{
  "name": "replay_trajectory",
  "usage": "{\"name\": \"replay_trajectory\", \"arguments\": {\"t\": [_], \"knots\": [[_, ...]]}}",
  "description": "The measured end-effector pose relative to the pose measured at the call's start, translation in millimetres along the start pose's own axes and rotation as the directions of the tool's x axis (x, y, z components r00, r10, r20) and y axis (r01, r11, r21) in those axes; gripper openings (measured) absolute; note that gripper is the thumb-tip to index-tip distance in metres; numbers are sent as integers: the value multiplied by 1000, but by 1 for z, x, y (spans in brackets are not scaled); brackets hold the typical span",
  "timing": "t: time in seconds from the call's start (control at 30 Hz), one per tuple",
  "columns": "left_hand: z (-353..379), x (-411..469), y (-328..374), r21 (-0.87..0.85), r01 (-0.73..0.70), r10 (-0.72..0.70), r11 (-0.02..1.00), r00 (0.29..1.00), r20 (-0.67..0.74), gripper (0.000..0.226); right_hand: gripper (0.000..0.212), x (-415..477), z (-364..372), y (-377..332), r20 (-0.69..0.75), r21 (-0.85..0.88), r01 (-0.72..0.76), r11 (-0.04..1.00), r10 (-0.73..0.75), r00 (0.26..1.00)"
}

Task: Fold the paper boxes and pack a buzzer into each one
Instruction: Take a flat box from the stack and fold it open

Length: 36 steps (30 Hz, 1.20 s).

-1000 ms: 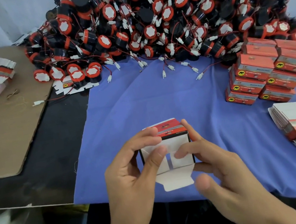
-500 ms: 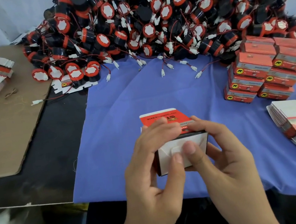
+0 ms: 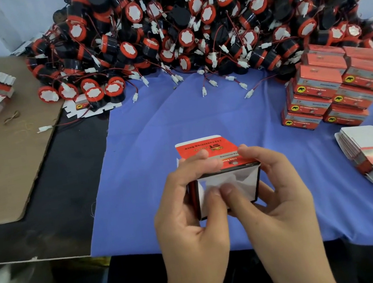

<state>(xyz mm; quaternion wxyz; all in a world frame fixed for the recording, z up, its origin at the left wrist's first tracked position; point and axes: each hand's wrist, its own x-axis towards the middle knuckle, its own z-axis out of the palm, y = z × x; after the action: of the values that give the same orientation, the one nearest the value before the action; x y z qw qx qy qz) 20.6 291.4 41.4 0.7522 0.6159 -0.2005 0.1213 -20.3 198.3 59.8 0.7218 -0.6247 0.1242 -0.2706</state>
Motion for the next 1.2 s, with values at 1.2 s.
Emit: {"name": "replay_trajectory", "arguments": {"t": [1.2], "knots": [[-34, 17, -16, 362, 120, -297, 925, 821, 487, 107, 103, 9, -13, 10, 245, -264, 97, 960, -30, 969]]}}
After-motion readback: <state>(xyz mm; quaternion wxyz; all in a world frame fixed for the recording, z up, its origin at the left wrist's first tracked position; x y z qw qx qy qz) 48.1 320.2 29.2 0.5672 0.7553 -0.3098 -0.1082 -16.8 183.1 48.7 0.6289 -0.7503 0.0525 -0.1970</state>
